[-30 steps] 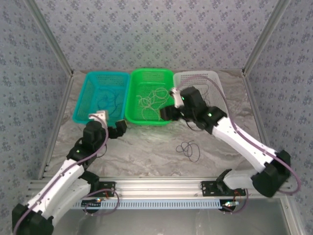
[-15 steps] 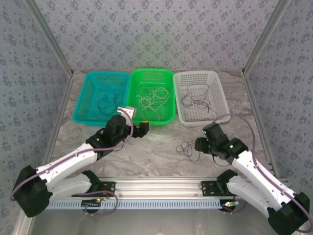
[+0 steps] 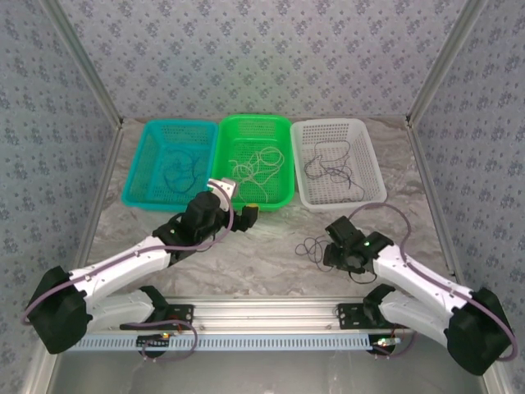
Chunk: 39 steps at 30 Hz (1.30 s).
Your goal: Untangle the cables
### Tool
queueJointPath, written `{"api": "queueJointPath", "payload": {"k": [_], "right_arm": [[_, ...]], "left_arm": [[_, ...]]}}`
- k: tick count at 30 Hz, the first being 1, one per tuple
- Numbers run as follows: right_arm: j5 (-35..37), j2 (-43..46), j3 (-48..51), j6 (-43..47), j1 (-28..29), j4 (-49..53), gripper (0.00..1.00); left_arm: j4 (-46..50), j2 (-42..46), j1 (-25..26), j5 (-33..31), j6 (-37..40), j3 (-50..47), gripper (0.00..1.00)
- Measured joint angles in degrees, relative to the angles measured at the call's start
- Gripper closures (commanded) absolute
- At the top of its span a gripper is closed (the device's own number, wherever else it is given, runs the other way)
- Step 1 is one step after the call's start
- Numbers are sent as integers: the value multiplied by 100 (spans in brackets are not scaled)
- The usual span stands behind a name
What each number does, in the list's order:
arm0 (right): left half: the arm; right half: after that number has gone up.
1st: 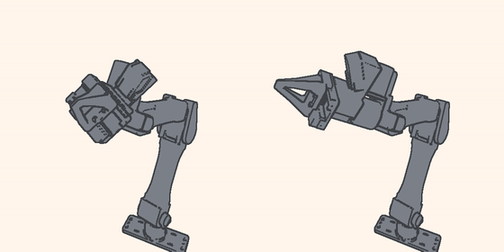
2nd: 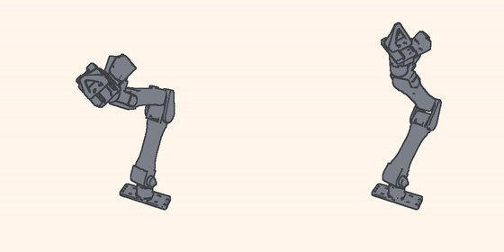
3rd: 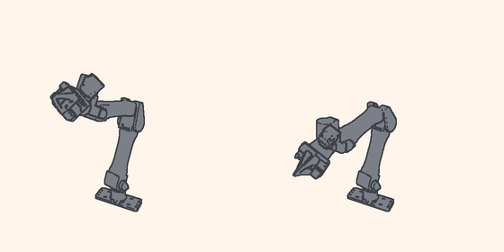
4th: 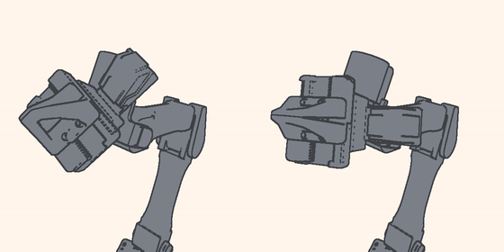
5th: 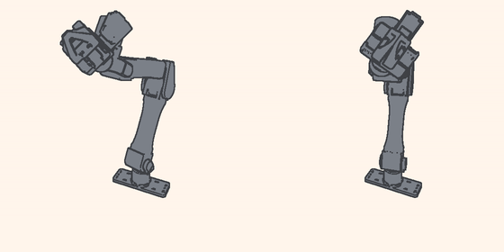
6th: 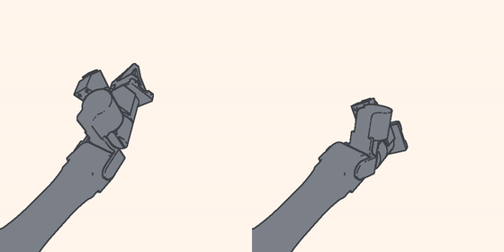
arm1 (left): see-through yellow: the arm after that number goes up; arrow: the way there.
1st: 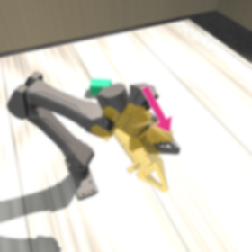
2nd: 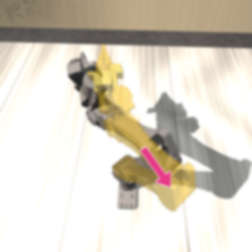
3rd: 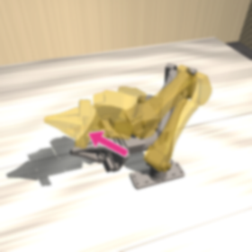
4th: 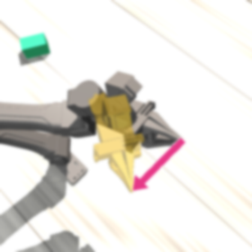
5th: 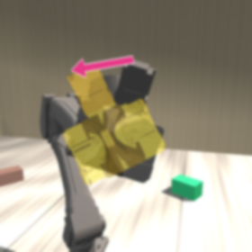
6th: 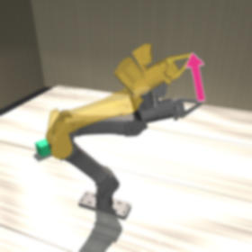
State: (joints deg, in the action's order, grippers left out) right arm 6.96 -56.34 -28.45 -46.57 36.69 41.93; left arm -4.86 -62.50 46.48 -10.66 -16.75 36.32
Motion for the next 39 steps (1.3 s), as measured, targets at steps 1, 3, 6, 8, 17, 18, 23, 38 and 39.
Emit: {"api": "queueJointPath", "payload": {"k": [1,3,6,8,17,18,23,38,39], "right_arm": [[24,-120,-13,-15,46,-50,39],[55,-407,-59,-24,131,-162,38],[90,-706,-127,-24,173,-275,38],[129,-839,-186,-22,173,-313,38],[271,-1292,-210,-26,173,-560,53],[291,-1327,-197,-28,173,-595,59],[446,-1349,-195,-42,225,-619,76],[590,-1043,-94,-39,374,-704,100],[592,-935,-94,-39,404,-710,100]], "left_arm": [[33,33,4,-46,24,-4,1],[98,186,4,-177,76,-22,1],[153,538,4,-376,146,-96,1],[166,763,4,-470,181,-177,1],[221,894,4,-573,236,-317,1],[221,881,4,-570,238,-317,1],[232,872,2,-570,236,-315,1],[354,872,2,-568,232,-315,1],[354,870,2,-568,225,-315,1]]}}
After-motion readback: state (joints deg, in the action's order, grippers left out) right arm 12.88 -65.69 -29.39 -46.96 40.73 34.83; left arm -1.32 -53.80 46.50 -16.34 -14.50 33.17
